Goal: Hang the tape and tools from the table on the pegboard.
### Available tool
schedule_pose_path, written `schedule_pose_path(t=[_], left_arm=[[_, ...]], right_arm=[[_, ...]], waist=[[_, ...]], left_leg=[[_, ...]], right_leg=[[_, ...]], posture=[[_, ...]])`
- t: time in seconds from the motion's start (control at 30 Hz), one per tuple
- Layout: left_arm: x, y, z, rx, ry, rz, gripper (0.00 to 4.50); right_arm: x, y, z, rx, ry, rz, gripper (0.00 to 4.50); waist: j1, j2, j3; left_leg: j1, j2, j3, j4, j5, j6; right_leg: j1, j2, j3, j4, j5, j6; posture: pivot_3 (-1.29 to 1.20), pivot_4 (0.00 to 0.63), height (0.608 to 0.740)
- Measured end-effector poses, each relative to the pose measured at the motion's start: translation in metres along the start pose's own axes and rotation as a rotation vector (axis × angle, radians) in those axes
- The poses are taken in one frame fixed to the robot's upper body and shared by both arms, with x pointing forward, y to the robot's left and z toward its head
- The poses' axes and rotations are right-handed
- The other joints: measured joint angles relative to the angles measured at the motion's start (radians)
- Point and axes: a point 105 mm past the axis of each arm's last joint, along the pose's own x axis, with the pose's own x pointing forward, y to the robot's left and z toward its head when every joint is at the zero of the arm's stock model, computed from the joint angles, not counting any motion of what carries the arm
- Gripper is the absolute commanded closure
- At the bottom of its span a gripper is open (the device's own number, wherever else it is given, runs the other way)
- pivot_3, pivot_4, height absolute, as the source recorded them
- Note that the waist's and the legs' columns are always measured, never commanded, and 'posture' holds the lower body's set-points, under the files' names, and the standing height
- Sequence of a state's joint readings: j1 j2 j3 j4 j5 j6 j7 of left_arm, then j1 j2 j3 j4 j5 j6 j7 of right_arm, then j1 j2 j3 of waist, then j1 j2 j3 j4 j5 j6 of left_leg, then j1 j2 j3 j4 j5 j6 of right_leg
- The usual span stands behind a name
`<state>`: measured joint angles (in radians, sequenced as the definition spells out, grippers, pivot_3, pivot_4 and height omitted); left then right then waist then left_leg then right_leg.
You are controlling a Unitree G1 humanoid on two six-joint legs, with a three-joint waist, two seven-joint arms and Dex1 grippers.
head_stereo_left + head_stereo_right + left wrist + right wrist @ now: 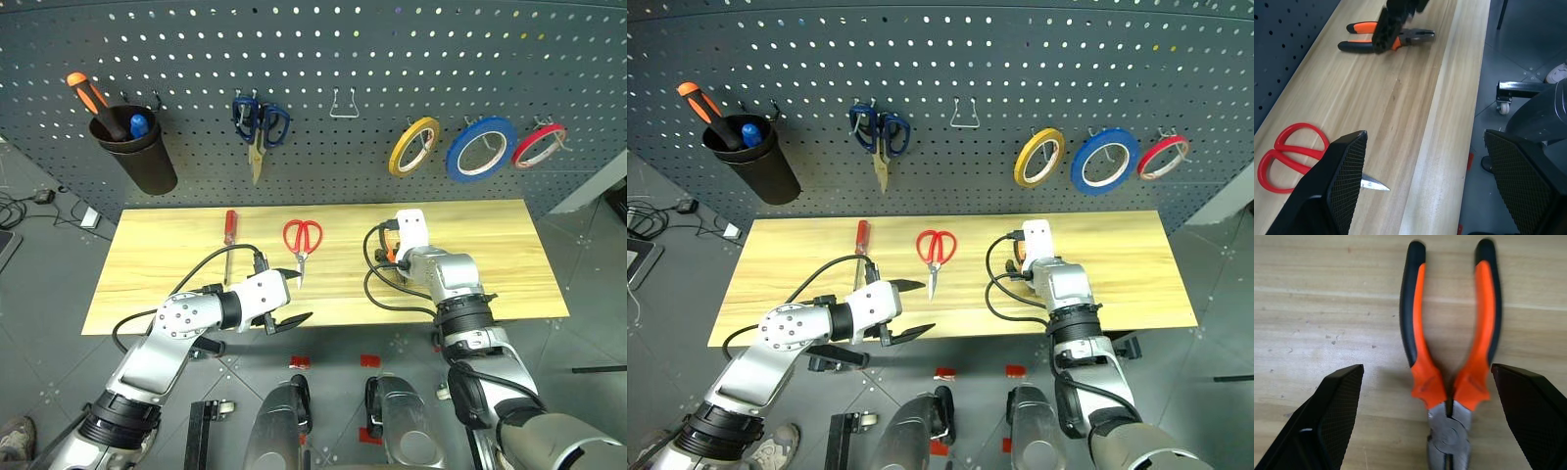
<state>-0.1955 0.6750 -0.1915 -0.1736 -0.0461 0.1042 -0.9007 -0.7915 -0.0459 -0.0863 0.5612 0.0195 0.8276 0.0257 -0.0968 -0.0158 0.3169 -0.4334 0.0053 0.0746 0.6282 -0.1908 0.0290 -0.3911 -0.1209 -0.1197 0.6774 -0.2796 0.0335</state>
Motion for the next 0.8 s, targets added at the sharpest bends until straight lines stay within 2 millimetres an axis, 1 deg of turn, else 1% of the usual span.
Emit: schedule_pose_path(t=[0.2, 0.33, 0.5, 0.67, 0.8], left_arm=[[0.001, 0.003, 0.003, 0.011, -0.007, 0.002, 0.49], [0.001, 0.004, 0.002, 0.007, -0.006, 0.004, 0.49], [0.002, 0.004, 0.003, 0.005, -0.011, 0.011, 0.49], [0.002, 0.005, 0.003, 0.005, -0.011, 0.021, 0.49], [0.002, 0.006, 0.003, 0.006, -0.011, 0.023, 0.49]], right_arm=[[0.007, 0.001, 0.006, -0.027, -0.018, -0.016, 0.04], [0.011, -0.002, 0.007, -0.059, -0.016, -0.031, 0.04], [0.015, -0.01, 0.002, -0.118, -0.01, -0.054, 0.04], [0.014, -0.006, 0.007, -0.154, -0.019, -0.016, 0.04], [0.015, -0.005, 0.006, -0.162, -0.008, -0.004, 0.04]], waist=[[0.0, 0.0, 0.0], [0.0, 0.0, 0.0], [0.002, 0.0, 0.001], [0.001, 0.0, 0.001], [0.002, 0.0, 0.001]], left_leg=[[0.0, 0.001, 0.001, 0.0, 0.0, 0.0], [0.0, 0.001, 0.001, 0.0, 0.0, 0.0], [-0.001, 0.002, 0.002, -0.001, 0.0, 0.0], [-0.001, 0.003, 0.006, -0.003, 0.0, -0.002], [-0.001, 0.003, 0.007, -0.003, 0.0, -0.002]], right_leg=[[0.0, 0.001, 0.0, 0.0, 0.0, 0.0], [-0.001, 0.001, 0.0, 0.0, 0.0, 0.0], [-0.002, 0.001, 0.001, -0.001, 0.0, 0.0], [-0.005, 0.001, 0.003, -0.001, 0.0, 0.0], [-0.005, 0.001, 0.003, -0.001, 0.0, 0.0]], posture=[[-0.2, 0.334, 0.74], [-0.2, 0.331, 0.74], [-0.2, 0.322, 0.74], [-0.2, 0.317, 0.74], [-0.2, 0.306, 0.74]])
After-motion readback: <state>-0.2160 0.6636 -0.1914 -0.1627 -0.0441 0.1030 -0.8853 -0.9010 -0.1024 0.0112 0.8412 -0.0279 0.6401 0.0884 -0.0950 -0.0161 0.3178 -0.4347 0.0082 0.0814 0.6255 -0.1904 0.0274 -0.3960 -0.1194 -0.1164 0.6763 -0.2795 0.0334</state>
